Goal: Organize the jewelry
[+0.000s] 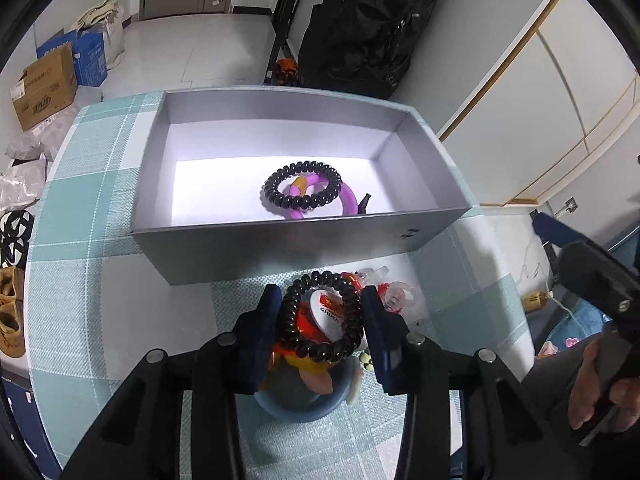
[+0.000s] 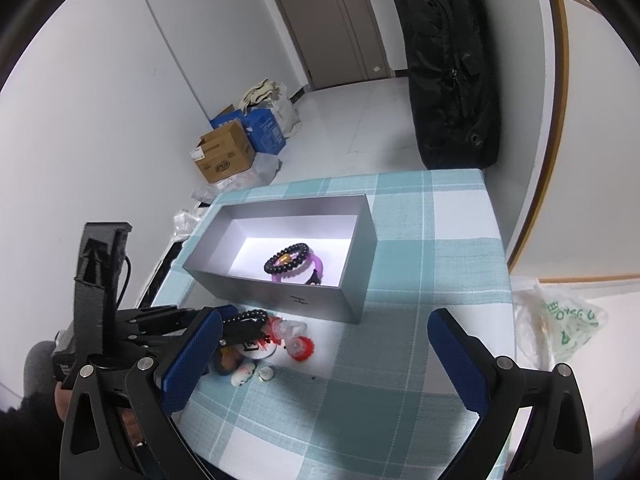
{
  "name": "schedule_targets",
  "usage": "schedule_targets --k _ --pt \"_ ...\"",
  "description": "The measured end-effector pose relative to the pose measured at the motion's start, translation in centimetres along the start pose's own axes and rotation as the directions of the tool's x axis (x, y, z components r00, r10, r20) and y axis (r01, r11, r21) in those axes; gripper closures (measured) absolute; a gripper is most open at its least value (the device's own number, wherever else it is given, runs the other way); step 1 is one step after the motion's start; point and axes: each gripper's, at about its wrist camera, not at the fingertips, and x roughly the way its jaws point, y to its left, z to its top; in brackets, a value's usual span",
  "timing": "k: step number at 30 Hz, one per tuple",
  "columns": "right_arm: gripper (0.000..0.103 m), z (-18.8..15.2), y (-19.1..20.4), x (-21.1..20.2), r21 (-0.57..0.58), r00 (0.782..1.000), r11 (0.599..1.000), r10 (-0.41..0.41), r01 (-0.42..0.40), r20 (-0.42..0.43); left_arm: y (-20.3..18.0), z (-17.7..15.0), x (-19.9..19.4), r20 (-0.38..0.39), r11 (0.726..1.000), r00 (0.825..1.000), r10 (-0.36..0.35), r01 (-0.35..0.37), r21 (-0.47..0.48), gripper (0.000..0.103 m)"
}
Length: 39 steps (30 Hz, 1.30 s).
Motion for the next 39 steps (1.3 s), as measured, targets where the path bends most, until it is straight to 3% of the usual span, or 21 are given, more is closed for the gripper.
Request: schedule_targets --k 11,18,22,33,37,39 --pt "0.0 -0.4 1.0 1.4 -0.025 0.999 0.999 0.026 -0.027 -0.044 0.2 1.1 -3.5 0.102 0.994 0.99 -0.099 0.103 -0.028 0.068" --pt "0.001 -1.8 1.9 4.1 -0.086 0.987 0.996 0.012 -0.026 -0.163 1.4 1.9 -5.6 0.166 0.983 0.975 -0.15 0.165 -0.076 0.068" --pt "0.019 -2.3 2.4 5.0 -0.12 0.98 0.992 0.011 -0.036 -0.197 2.0 2.1 -6.6 0.195 0.985 0.972 -0.13 0.149 -0.084 0.068" --pt "0.053 -3.0 3.9 8.0 -0.242 0.967 0.97 -0.073 0.012 -0.245 3.1 1.7 -7.6 0.213 0.983 0.968 -0.134 0.157 -0.098 0.068" --pt "0.074 -3.0 3.8 8.5 -0.234 0.963 0.972 -0.085 0.024 -0.257 3.1 1.7 -7.8 0.216 0.984 0.967 -0.134 0.156 -0.088 0.068" --pt "0.077 -2.9 3.4 8.6 -0.218 0.962 0.976 -0.081 0.023 -0.26 3.2 1.6 -7.8 0.212 0.984 0.968 -0.134 0.155 -0.085 0.068"
